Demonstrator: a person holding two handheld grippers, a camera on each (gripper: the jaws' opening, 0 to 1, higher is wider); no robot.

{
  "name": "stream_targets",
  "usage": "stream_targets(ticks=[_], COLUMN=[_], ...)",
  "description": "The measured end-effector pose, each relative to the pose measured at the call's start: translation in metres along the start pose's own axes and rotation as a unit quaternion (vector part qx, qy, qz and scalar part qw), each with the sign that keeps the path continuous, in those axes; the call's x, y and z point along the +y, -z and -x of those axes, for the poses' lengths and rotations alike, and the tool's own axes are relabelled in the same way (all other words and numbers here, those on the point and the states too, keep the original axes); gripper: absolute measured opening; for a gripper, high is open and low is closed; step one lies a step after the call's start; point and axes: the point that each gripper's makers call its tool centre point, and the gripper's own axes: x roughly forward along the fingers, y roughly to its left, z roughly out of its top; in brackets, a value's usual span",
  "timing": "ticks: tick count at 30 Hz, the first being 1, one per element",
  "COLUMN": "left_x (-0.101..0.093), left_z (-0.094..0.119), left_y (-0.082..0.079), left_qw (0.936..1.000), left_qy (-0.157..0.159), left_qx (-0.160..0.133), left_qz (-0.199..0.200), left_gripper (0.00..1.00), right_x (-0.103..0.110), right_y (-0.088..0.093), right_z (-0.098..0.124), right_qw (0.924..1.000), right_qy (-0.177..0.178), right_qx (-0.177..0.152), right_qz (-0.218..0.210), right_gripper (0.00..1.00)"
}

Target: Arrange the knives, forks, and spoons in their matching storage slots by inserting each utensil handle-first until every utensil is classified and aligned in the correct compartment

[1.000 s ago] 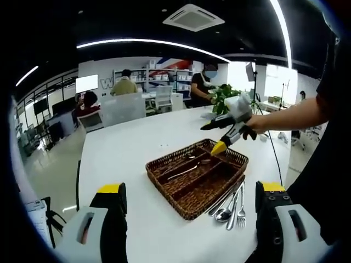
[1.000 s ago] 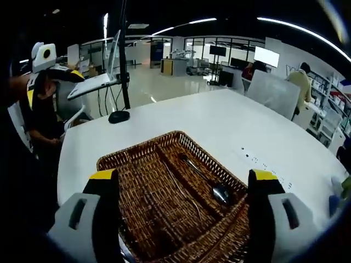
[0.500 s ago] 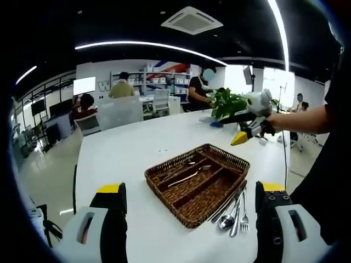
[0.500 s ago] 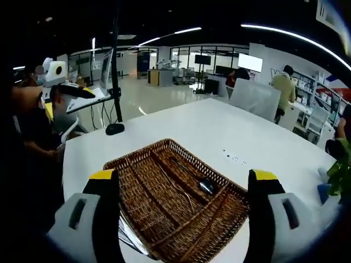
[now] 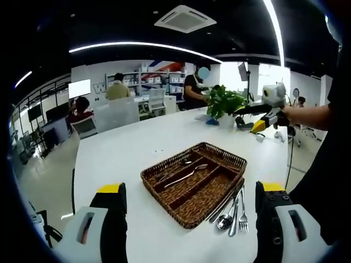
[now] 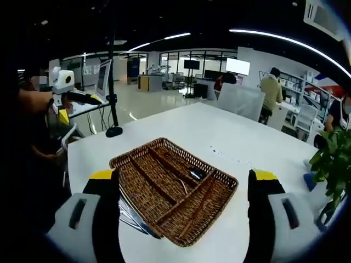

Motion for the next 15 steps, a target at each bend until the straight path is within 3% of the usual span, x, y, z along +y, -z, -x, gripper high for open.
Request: stream_targets(ticks=[4, 15], left_x=[-0.005, -0.013], left_z=[0.000, 0.001], left_y=[0.000, 0.006], left_qw=[1.0000, 0.9999], left_qy=[-0.001, -0.003], left_qx=[-0.001, 0.011], left_qz=[-0.003, -0.008], left_gripper=[1.00, 1.00], right_x=[0.003, 0.000], right_y=[0.011, 0.020], right_z=[0.016, 0.052], right_qw=[1.0000, 0.9999], right_qy=[0.003, 0.012], right_qx=[0.005, 0.001], right_qz=[0.007, 0.001], right_gripper=[1.00, 1.00])
